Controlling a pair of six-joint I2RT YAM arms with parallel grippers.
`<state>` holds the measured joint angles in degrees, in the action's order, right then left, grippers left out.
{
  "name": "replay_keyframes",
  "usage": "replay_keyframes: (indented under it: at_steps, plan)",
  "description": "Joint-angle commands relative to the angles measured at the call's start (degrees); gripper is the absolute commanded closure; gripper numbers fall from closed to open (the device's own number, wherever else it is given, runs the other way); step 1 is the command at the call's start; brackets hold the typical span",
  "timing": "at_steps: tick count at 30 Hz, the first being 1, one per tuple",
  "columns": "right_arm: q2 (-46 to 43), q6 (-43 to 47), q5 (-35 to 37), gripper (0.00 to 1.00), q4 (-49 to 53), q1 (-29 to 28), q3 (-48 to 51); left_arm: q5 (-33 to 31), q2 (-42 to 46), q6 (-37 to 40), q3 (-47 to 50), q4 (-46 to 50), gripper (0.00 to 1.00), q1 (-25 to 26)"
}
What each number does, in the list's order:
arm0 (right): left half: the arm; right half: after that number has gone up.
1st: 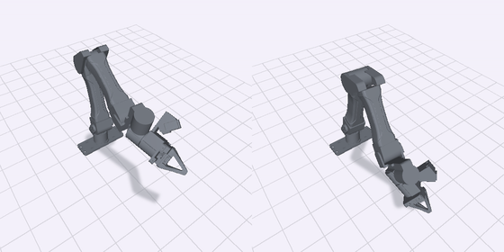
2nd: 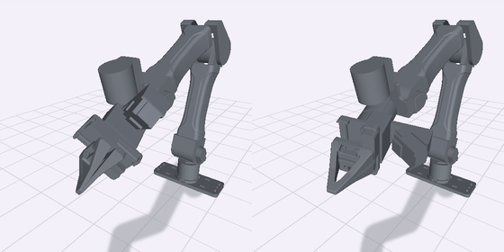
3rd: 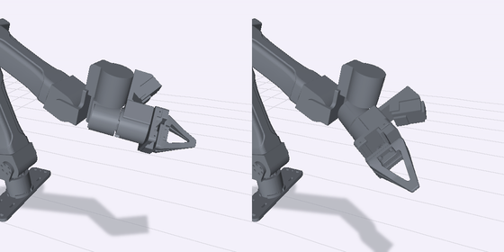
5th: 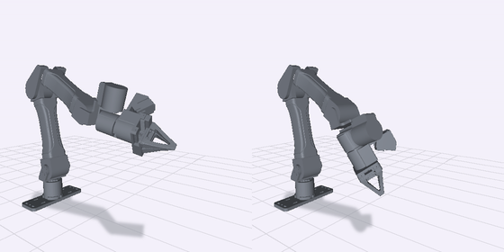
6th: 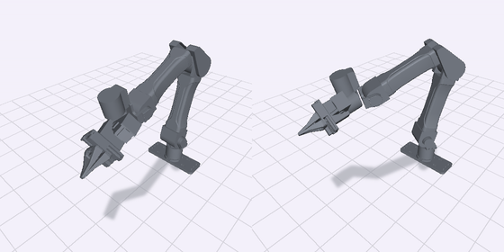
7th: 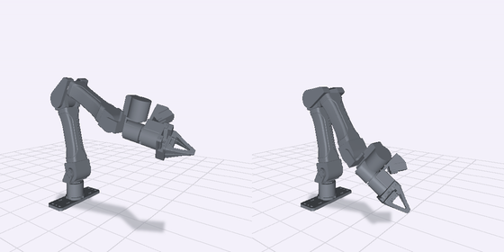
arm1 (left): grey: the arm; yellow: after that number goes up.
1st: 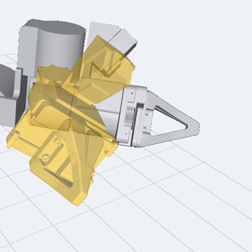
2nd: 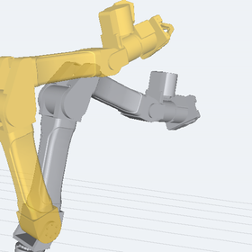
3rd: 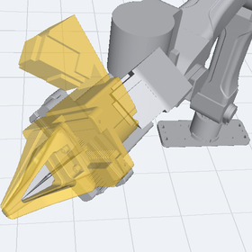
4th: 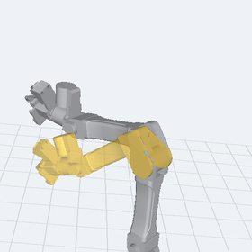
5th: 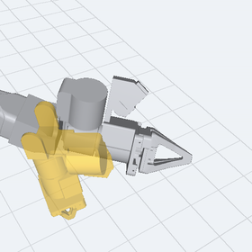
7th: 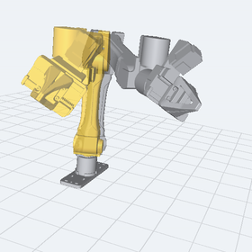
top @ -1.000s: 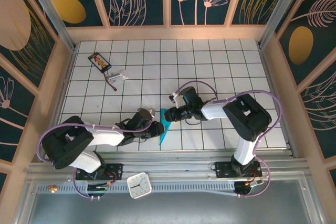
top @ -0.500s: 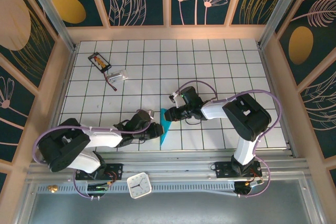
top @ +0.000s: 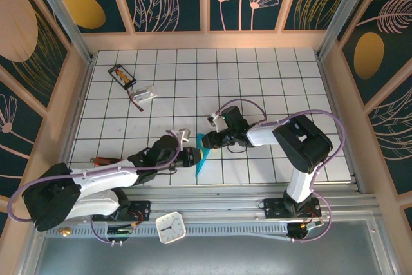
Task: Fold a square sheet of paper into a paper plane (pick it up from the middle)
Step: Perform the fifth fold on the wing at the bottom-center of the table.
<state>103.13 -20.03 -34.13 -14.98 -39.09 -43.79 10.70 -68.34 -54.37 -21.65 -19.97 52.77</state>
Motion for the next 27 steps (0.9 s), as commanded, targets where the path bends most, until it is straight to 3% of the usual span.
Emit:
replay_keyframes:
  at_steps: [1,10,27]
  plan:
    - [3.3,0.2,5.1,0.72,3.7,0.7,0.2,3.1,-3.7,2.3,-3.2,-1.8,0.91,1.4]
    - [3.3,0.2,5.2,0.72,3.9,0.8,0.3,5.7,-11.7,1.3,-5.4,-1.2,0.95,1.9]
    - [3.6,0.3,4.9,0.72,3.7,0.8,0.3,3.0,-14.2,1.0,-4.3,3.6,0.96,1.4]
